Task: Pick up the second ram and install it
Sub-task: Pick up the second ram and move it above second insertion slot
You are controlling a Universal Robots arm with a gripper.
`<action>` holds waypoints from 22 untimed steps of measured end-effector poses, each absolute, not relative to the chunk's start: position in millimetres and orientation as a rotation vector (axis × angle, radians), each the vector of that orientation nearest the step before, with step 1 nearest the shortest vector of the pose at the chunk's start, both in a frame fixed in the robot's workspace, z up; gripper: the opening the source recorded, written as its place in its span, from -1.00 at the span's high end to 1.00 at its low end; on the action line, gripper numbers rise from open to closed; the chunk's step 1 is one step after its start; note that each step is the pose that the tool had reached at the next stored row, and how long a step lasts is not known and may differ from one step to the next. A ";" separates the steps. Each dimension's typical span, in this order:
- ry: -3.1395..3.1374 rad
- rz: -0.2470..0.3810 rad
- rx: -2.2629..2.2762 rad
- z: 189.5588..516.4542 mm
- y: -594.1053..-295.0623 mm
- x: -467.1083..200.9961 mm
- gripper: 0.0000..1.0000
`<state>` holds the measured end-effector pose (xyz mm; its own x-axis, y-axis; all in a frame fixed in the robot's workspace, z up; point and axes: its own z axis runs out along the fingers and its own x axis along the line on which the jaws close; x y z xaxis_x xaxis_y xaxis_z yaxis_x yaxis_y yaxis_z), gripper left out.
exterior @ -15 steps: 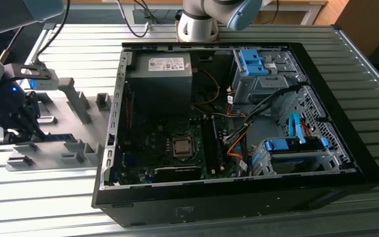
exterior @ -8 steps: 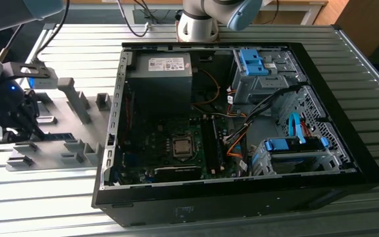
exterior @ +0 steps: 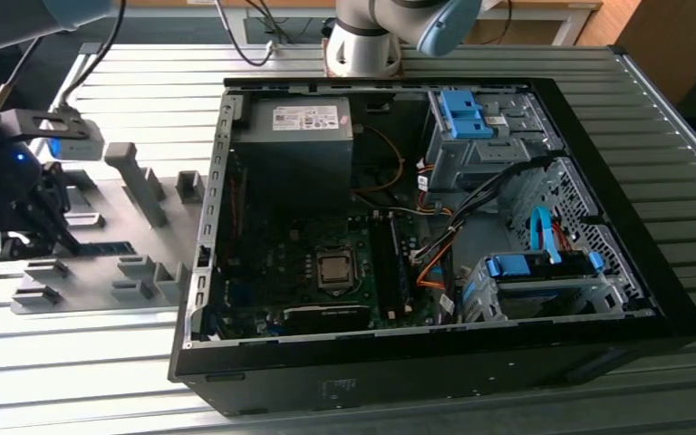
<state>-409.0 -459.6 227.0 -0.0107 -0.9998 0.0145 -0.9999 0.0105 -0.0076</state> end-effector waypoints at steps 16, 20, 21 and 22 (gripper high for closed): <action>-2.230 0.025 2.206 239.4 -459.6 -409.0 0.72; -2.230 0.024 2.206 242.8 -459.6 -409.0 0.72; -2.230 0.024 2.206 243.7 -459.6 -409.0 0.72; -2.230 0.024 2.206 244.4 -459.6 -409.0 0.72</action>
